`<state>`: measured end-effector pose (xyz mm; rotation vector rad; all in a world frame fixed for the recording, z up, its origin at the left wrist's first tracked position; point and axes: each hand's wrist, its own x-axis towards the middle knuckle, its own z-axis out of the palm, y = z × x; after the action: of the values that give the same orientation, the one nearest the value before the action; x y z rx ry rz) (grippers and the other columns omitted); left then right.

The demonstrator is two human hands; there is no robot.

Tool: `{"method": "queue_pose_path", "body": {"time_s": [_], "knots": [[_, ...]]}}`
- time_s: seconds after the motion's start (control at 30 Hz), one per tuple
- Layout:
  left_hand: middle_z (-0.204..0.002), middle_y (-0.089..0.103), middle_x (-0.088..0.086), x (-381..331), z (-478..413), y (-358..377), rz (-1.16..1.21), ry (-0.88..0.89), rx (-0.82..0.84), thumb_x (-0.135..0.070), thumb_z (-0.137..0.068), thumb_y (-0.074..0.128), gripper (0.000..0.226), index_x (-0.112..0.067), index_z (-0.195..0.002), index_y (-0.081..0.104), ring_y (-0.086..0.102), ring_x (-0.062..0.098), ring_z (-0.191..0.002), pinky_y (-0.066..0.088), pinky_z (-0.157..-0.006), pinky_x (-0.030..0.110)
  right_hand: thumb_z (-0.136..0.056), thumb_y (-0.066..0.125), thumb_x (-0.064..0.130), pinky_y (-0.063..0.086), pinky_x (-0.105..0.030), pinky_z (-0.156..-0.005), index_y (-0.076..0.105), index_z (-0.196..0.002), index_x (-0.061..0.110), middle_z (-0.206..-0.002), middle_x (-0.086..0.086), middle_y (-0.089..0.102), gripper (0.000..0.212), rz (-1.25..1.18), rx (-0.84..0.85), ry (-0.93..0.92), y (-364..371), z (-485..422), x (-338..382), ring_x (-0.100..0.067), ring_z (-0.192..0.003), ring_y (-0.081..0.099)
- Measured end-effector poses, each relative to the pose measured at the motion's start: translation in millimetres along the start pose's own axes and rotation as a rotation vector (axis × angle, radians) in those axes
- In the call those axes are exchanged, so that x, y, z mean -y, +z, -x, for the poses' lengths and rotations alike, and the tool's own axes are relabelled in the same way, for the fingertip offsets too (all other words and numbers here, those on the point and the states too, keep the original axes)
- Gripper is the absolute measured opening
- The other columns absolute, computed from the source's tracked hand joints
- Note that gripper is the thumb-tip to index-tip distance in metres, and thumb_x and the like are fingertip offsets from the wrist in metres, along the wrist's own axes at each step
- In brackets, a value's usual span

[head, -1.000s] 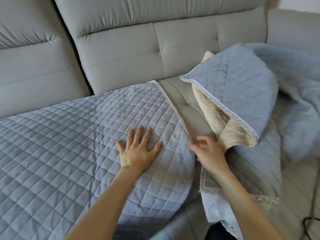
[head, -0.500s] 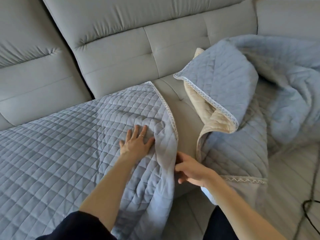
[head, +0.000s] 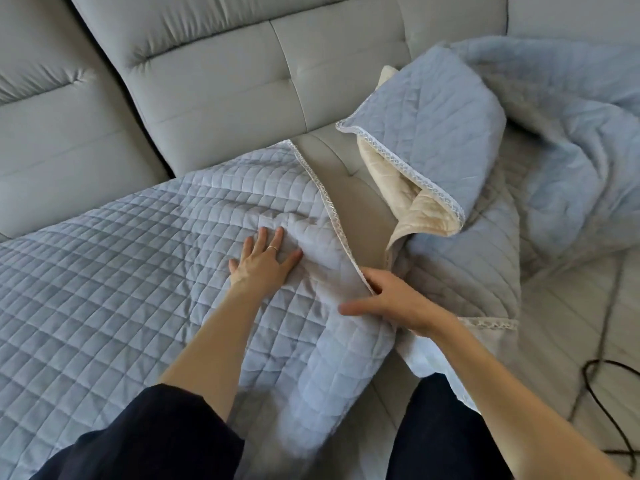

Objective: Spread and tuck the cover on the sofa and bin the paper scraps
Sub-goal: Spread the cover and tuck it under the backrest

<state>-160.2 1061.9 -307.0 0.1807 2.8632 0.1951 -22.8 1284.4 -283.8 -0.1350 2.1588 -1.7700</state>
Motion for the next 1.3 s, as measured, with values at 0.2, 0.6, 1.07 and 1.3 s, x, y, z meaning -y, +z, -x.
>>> {"method": "queue_pose_path", "body": {"time_s": [0.2,0.6,1.07,1.3], "knots": [[-0.163,-0.011,-0.012,-5.5,2.6,3.5,-0.020,-0.012,0.017,-0.084,-0.083,0.017,0.082,-0.045,-0.152,-0.005,-0.005,0.020,-0.150,0.013,-0.115,0.060,-0.065,0.082,0.020,0.055,-0.052,-0.082,0.061,-0.105,0.010,-0.106,-0.007,0.069,0.047,0.162,0.262,0.330,-23.2,31.6,-29.7,-0.029,-0.098,0.067],[-0.163,-0.011,-0.010,-6.7,4.4,6.4,-0.042,0.014,-0.010,-0.082,-0.084,0.015,0.081,-0.045,-0.152,-0.007,-0.005,0.021,-0.150,0.012,-0.115,0.061,-0.080,0.064,0.049,0.036,-0.028,-0.067,0.053,-0.072,0.024,-0.072,0.004,0.056,0.028,0.639,-0.297,0.383,16.6,30.2,-85.6,-0.020,-0.083,0.056],[-0.163,-0.011,-0.011,-13.8,12.8,18.4,-0.025,0.010,0.021,-0.079,-0.087,0.017,0.077,-0.045,-0.152,-0.006,-0.007,0.019,-0.150,0.010,-0.115,0.059,-0.093,0.057,0.029,0.040,-0.027,-0.086,0.048,-0.127,0.011,-0.117,-0.008,0.062,0.039,0.353,-0.555,0.243,-2.0,-28.4,-12.1,-0.025,-0.109,0.059],[-0.162,0.006,-0.011,-19.9,25.3,20.5,-0.040,0.039,-0.038,-0.079,-0.085,0.022,0.078,-0.042,-0.153,0.011,0.008,0.020,-0.148,0.014,-0.115,0.055,-0.099,0.049,0.027,0.035,-0.035,-0.102,0.039,-0.131,-0.008,-0.130,-0.026,0.053,0.048,0.500,-0.668,0.370,9.7,-57.9,-11.2,-0.036,-0.123,0.050]]}}
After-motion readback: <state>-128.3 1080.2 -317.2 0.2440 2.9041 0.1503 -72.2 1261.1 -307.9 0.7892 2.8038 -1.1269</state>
